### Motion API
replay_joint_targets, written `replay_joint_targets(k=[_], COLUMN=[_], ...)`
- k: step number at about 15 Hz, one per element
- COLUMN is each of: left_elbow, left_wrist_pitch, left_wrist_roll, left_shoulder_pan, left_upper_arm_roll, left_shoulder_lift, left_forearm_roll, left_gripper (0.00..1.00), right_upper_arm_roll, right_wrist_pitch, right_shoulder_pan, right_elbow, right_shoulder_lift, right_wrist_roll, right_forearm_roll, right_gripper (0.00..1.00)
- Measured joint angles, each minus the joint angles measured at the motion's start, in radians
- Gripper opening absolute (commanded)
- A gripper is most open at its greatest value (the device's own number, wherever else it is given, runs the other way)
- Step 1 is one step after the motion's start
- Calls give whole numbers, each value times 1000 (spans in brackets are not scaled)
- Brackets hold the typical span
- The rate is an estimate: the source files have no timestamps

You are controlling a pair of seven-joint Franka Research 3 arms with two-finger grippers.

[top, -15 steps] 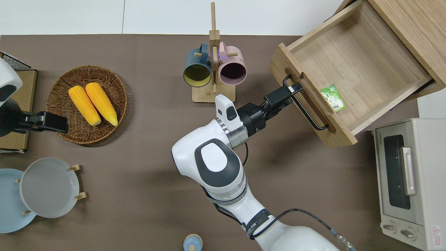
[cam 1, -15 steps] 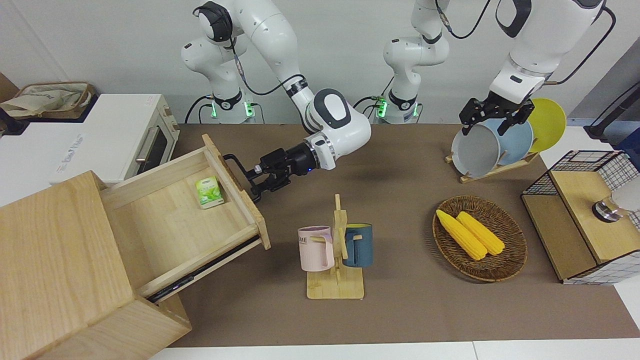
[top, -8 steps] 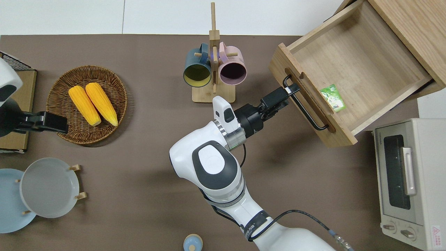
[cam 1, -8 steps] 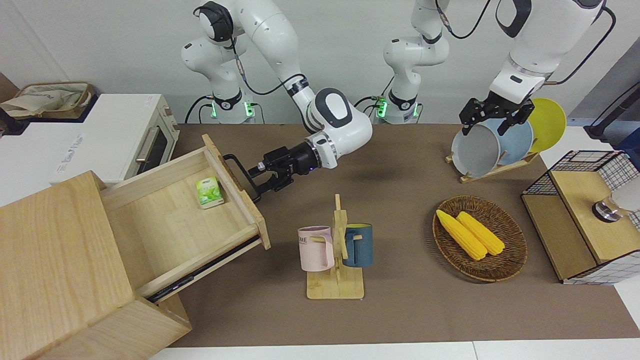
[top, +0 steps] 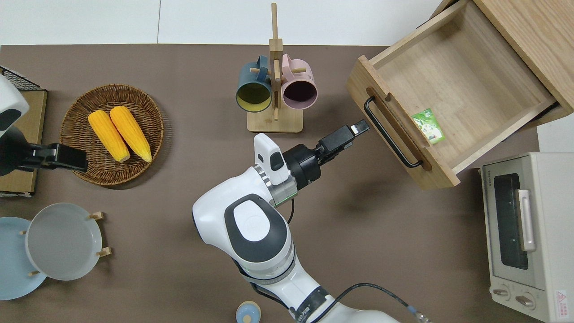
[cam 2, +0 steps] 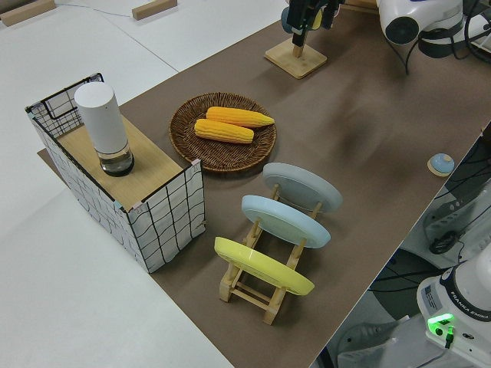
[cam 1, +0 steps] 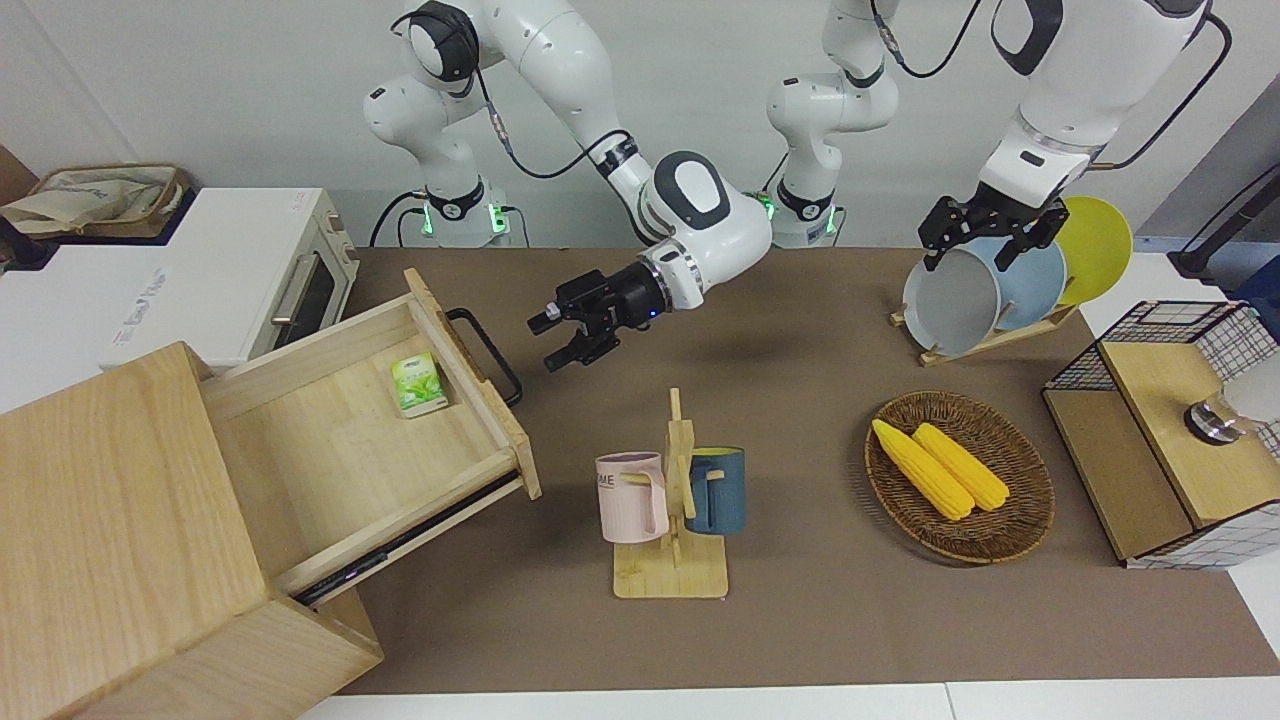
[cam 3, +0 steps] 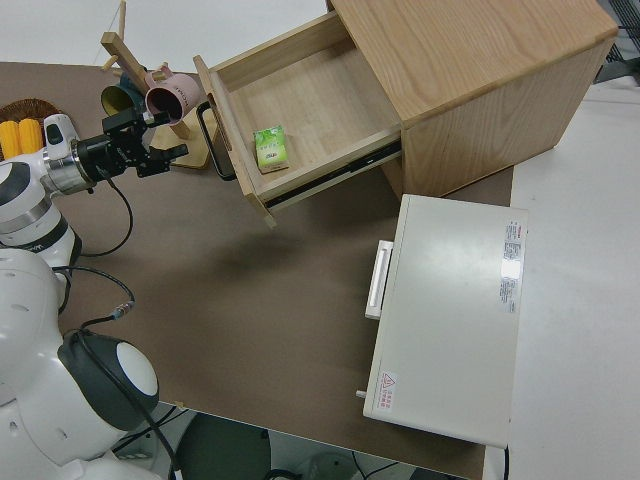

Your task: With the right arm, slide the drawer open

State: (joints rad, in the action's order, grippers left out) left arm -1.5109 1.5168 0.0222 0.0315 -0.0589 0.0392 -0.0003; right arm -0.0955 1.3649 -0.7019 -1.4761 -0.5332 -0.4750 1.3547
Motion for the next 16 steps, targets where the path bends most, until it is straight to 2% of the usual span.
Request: replay_joint_targets(k=[5,8,11,14,16], left_elbow=[0,0,0,0,0], left_wrist_pitch=[0,0,0,0,0], left_wrist_roll=[0,0,0,0,0], left_shoulder_pan=[0,0,0,0,0], left_upper_arm_roll=[0,0,0,0,0], left_shoulder_lift=[0,0,0,0,0], left_forearm_roll=[0,0,0,0,0], left_gripper=[993,993,993,993,993], right_upper_arm_roll=[-25,-25,-25,-22,-12], right_wrist_pitch=[-2,7,55,125,144], right_shoulder_pan=[-2,14,77,199,243], right_elbow=[103,139,147,148,148], right_shoulder_lift=[14,56,123,206,240], right_wrist_roll=[-71,-87,-94,-78,-46], right_forearm_roll=[-213,-353,-535,-758,-858], right_gripper=[990,987,987,987,987])
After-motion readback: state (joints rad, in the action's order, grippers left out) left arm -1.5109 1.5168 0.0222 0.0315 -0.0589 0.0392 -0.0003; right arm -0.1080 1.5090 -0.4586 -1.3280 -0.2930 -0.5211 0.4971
